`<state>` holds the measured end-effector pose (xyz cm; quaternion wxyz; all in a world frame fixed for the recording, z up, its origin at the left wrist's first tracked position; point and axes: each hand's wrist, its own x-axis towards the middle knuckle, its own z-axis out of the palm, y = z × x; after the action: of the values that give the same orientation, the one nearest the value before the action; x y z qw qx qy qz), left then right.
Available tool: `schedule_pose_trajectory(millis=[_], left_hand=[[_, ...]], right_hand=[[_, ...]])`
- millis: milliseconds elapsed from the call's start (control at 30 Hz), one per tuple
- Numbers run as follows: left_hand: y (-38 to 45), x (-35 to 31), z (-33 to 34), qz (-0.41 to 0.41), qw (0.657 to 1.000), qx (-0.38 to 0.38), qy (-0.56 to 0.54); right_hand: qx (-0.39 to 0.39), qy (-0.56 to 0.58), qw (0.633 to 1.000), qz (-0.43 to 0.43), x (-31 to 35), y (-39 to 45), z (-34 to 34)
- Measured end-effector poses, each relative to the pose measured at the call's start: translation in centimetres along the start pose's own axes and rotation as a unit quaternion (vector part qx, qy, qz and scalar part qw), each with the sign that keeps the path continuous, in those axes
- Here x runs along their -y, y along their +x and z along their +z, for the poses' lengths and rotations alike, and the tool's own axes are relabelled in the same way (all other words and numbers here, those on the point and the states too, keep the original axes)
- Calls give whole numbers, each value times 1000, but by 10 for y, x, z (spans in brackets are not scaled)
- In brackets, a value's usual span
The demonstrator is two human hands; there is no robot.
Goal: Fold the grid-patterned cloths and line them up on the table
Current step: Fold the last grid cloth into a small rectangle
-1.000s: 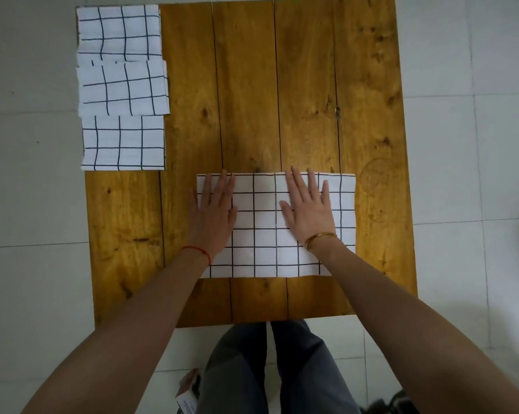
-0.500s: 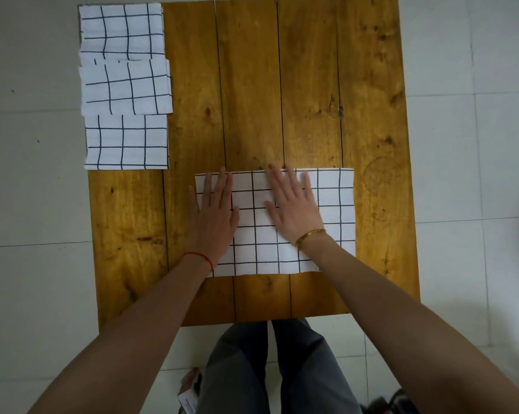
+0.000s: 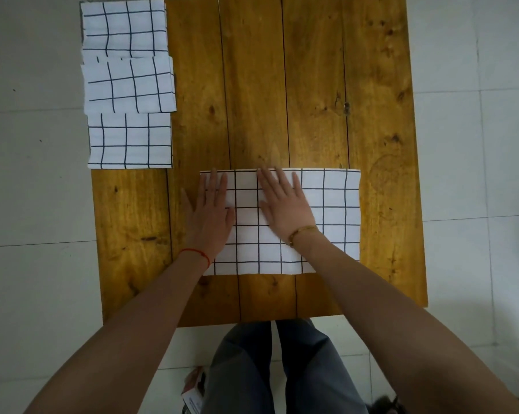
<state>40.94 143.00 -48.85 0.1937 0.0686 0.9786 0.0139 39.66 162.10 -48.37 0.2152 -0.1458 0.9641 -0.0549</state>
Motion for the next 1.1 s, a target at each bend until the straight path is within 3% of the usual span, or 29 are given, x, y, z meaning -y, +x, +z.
schedule_pose_trajectory(millis=[367,567,700,800,933,1100], left_hand=[[-1,2,0,7,1000,-1,1],[-7,-3,-6,-26,996,-32,-74],[-30,-9,-13,-138,967,-130,-169],[-42,-14,-11,-259,937,-107,-209],[-46,-19,-6,-363,891,-69,-263],[-44,-18,-1,-368,883,-49,-287]], right_hand=[[-28,-1,974,225,-114,-60,-2],[-44,2,978,204,-101,-58,-14],[-59,20,994,92,-68,-55,-15],[-34,24,999,15,-41,-56,-8],[21,-6,1000,1,-16,-56,2],[56,-12,998,27,-9,-54,6]])
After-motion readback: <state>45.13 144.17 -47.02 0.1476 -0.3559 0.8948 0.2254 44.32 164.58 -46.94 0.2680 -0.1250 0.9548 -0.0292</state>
